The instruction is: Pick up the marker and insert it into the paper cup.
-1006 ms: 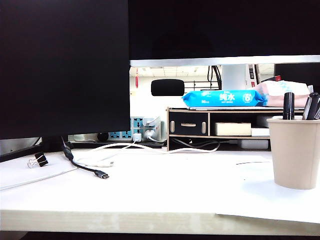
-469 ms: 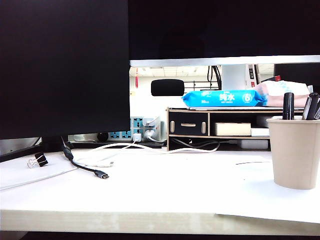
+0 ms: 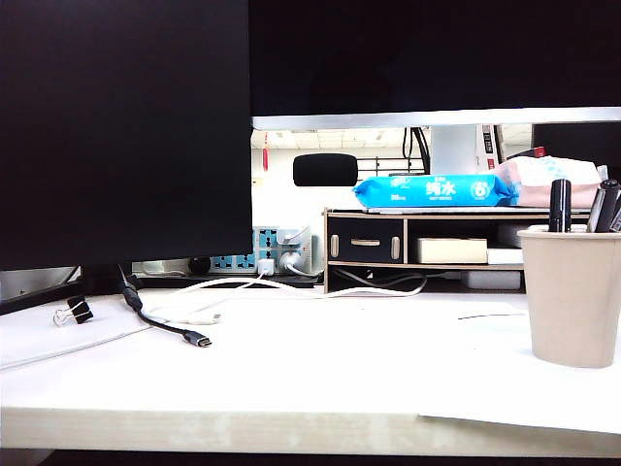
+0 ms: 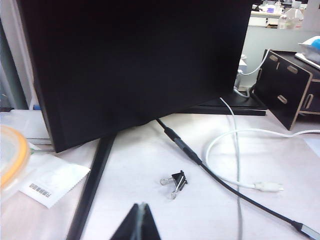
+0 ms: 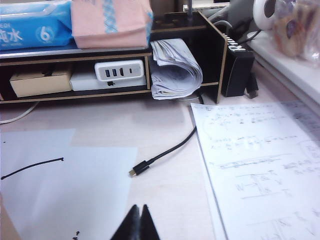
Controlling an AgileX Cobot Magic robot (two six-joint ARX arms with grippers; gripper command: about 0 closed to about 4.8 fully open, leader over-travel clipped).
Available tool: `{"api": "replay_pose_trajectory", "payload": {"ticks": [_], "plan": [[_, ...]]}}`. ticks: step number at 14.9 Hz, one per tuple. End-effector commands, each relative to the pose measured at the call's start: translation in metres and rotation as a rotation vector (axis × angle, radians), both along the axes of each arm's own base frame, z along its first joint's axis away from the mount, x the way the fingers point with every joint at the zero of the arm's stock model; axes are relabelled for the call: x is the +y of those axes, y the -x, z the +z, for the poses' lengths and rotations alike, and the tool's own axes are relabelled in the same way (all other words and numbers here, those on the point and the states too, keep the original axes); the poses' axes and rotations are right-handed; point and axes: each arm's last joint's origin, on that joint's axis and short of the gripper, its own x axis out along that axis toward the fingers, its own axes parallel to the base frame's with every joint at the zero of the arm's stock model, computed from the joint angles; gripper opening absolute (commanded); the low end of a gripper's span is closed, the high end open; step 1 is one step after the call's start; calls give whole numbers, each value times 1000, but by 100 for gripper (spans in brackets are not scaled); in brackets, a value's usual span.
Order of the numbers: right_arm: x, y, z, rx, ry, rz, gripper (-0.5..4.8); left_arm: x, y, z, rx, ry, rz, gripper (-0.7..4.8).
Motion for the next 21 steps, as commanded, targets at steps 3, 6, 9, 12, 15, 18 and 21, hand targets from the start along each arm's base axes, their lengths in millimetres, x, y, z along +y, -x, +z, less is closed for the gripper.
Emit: {"api": "replay_pose_trajectory", "payload": {"ticks": [3,6,9,12,15,18,21], "plan": [[0,-8,-14,-98,-46,26,-1,0,0,1,-11,-3,3,-5],[-1,-10,-19,-109,-65,26,-1,0,0,1,-11,-3,2,-5],[-1,-10,-19,-110,-65,25,-1,0,0,1,-11,-3,3,-5],[1,-10,-18,-120,-65,54,-1,0,0,1,-11,-3,3,-5],[4,-11,-18,-124,-66,89,-1,0,0,1,-11,-3,3,-5],[7,-11,-18,-122,-60,127,-1,0,0,1,-11,-3,2,-5],[9,-11,-18,-122,-58,141,-1,0,0,1,-11,-3,3,-5]]}}
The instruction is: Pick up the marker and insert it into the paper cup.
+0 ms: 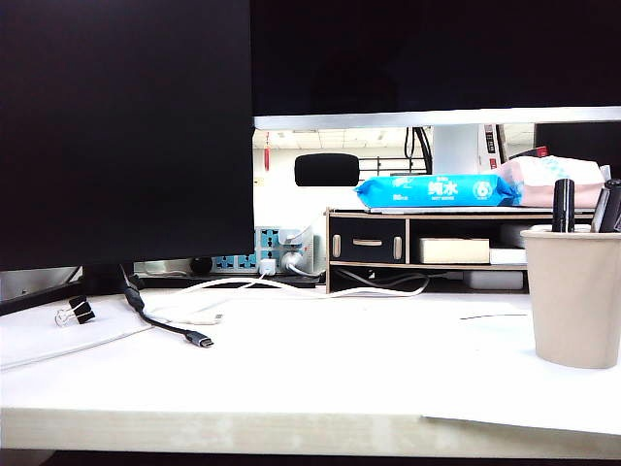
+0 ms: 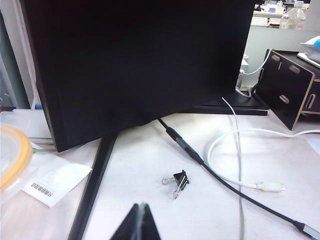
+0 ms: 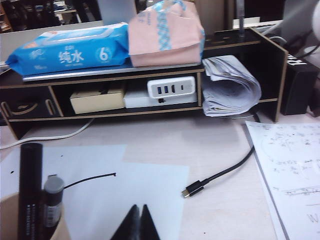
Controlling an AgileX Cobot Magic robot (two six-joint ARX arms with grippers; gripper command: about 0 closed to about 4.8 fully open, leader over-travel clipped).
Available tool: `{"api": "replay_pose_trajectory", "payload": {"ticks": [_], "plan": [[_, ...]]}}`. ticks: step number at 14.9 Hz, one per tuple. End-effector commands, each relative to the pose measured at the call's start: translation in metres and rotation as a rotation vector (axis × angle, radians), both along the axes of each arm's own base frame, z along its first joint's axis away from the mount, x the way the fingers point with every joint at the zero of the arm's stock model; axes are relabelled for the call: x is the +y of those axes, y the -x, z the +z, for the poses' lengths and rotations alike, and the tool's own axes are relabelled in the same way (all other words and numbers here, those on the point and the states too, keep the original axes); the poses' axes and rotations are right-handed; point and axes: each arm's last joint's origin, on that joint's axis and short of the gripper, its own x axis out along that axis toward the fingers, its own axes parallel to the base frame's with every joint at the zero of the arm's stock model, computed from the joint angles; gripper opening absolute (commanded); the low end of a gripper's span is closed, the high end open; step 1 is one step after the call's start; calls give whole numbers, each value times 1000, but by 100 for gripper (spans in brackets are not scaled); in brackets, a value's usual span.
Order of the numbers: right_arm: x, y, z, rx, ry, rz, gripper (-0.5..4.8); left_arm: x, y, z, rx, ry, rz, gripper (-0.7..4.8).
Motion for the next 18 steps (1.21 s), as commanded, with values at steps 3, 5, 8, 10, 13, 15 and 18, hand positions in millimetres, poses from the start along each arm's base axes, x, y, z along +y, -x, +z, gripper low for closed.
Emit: {"api": "replay_pose_trajectory", "payload": {"ticks": [3,5,8,10,13,15,18], "plan": [[0,0,0,-14,6,-8,-1,0,0,1,-13,-3,3,-5],[0,0,0,-14,50,-6,-1,0,0,1,-13,-3,3,-5],[1,0,0,-14,49,4,-1,0,0,1,-13,-3,3,-5],[1,0,0,-14,49,3,-1,0,0,1,-13,-3,3,-5],[1,0,0,-14,49,2,-1,0,0,1,-13,-3,3,-5],[1,0,0,-14,49,2,-1,0,0,1,-13,-3,3,-5],[1,0,0,-14,49,2,-1,0,0,1,-13,-3,3,-5]]}}
